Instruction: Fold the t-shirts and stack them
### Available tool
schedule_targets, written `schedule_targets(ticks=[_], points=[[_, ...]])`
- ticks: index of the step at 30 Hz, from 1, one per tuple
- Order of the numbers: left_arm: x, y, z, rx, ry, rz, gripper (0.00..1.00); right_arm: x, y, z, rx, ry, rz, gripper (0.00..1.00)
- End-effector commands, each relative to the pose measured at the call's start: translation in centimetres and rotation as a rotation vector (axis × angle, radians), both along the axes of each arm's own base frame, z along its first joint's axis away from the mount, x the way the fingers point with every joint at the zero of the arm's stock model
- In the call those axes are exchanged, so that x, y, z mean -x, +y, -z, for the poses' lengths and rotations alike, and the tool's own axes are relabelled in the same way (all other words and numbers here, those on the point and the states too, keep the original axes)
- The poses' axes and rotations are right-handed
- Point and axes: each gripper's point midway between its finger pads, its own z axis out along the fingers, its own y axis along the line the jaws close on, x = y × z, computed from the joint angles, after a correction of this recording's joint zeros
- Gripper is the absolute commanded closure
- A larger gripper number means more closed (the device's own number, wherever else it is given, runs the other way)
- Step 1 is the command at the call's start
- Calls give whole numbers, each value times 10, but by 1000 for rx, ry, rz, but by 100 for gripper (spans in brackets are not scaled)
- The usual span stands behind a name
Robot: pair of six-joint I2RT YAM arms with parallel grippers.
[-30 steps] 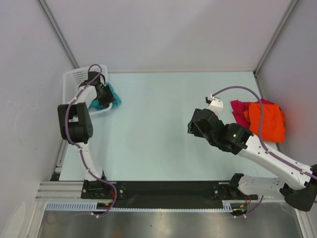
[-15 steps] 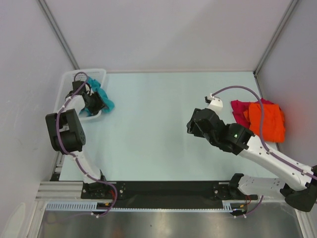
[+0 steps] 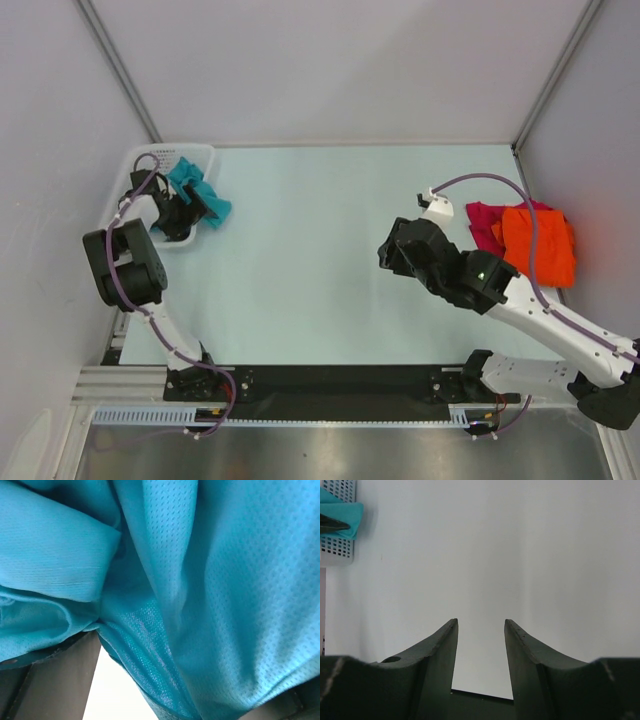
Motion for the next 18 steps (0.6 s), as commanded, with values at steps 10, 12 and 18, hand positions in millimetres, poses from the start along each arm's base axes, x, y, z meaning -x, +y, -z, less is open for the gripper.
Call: schedule_targets(ticks=[10,12,18], points=[[-7,61,-114,-330,-94,-247,0,2,18,-5,-26,-12,-40,54],[-17,54,-151,-402,-190,-221,1,2,21,-4,-27,-10,-43,54],[-24,-11,-274,-504,-594,-32,0,4,27,-3,-27,-7,-56,55]])
